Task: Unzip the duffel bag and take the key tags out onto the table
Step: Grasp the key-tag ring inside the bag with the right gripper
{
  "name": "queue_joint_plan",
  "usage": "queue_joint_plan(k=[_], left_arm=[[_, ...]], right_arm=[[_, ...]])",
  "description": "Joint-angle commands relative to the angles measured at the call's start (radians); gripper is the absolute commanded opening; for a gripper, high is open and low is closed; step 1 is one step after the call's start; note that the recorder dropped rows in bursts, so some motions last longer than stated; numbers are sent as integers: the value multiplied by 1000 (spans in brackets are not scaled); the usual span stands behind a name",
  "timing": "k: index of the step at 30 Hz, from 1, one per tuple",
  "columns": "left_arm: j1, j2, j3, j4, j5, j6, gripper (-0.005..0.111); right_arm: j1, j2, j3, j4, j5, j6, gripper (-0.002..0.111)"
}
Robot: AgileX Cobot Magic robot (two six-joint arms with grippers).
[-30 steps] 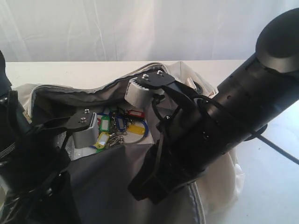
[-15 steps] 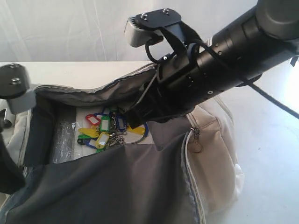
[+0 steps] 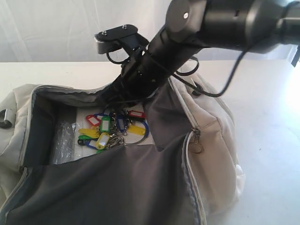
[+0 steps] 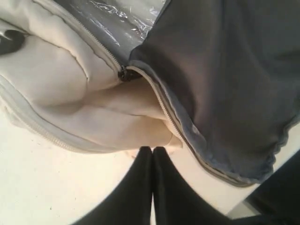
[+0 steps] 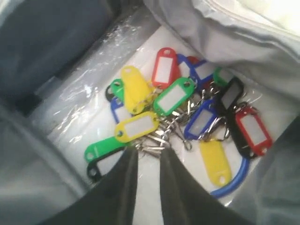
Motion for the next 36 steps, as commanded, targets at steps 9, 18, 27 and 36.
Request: queue_joint_plan(k=[9,18,27,36], left_arm=[[1,-41,99,-19,-118,-49,0],[1,-41,99,-31,-118,-51,0],[1,-41,99,-33,-120,-51,0],[1,-41,99,-37,-122,-51,0]], right_arm=[[3,288,-229,-241,58,224,40],[-54,308,-248,-343,117,213,64],[-13,336,-271,-319,85,141,67],[48,429,-353,-349,254,37,69]])
